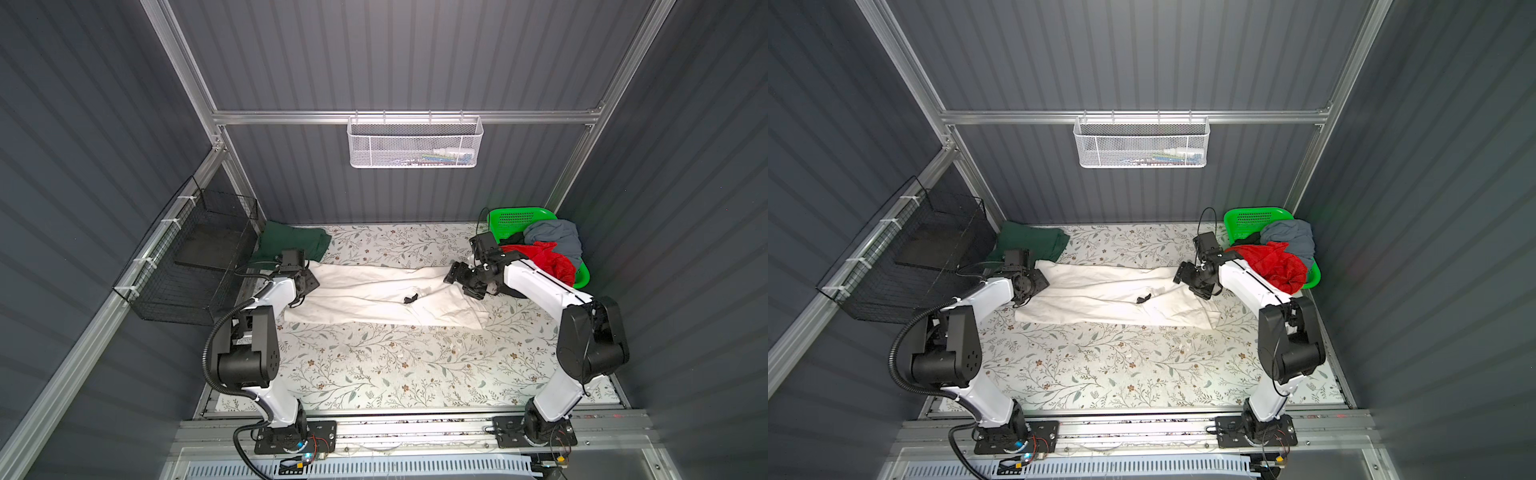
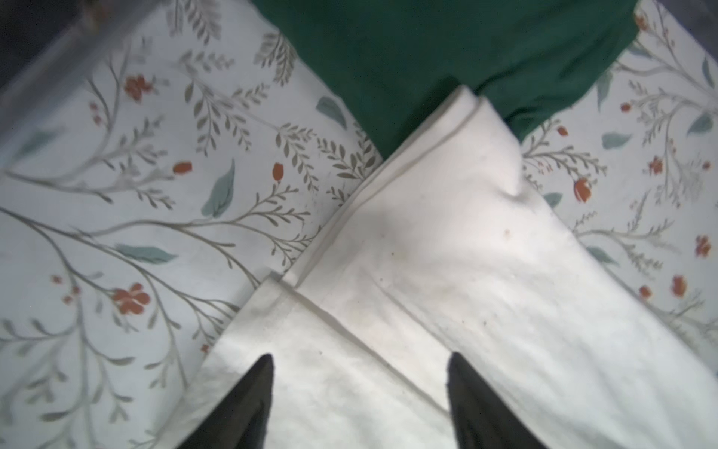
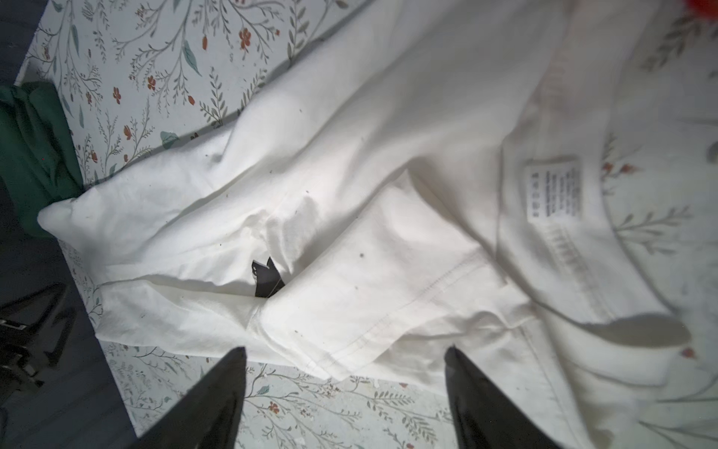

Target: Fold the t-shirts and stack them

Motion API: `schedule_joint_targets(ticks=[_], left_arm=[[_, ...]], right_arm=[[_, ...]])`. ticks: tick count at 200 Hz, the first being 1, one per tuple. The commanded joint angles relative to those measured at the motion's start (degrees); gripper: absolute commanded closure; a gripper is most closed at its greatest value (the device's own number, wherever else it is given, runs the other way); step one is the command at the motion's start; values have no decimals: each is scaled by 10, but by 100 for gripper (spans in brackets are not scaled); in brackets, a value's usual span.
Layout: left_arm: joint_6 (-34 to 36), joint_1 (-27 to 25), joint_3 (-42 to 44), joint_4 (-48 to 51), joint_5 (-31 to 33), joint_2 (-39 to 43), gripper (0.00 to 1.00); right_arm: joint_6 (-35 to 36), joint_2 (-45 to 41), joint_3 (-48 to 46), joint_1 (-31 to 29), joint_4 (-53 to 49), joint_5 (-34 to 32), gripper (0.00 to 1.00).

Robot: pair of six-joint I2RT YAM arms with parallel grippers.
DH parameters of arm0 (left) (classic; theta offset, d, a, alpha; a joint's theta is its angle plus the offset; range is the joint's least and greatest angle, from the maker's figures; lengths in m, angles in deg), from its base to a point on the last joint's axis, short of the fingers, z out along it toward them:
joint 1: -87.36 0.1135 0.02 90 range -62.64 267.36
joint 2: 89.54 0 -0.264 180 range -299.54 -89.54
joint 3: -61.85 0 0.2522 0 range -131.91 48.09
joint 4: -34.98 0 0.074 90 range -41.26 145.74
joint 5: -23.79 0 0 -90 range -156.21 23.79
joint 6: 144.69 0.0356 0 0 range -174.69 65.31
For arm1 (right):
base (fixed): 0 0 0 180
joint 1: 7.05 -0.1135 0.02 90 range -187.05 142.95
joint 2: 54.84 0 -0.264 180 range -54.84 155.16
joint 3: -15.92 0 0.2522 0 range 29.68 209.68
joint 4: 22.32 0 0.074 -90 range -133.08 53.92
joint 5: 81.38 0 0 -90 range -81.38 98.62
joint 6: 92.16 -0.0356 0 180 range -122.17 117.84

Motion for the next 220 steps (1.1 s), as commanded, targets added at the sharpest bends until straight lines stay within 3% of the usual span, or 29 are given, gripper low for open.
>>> schedule_joint_targets(ticks=[1, 29, 74, 117, 220], left_arm=[[52, -39, -17, 43, 79, 47, 7], [52, -47, -5, 43, 62, 73, 4], [37, -72, 11, 16, 10, 97, 0], [26, -134, -9, 1, -13, 84, 1], [-4, -228, -21, -53, -82, 42, 0]], right_arm=[[42, -27, 13, 16, -48, -35, 13], [62, -78, -24, 39, -84, -48, 13], [48, -172, -162, 48, -80, -37, 33], [21, -196, -254, 50, -45, -1, 45], [70, -119, -224, 50, -23, -24, 53]])
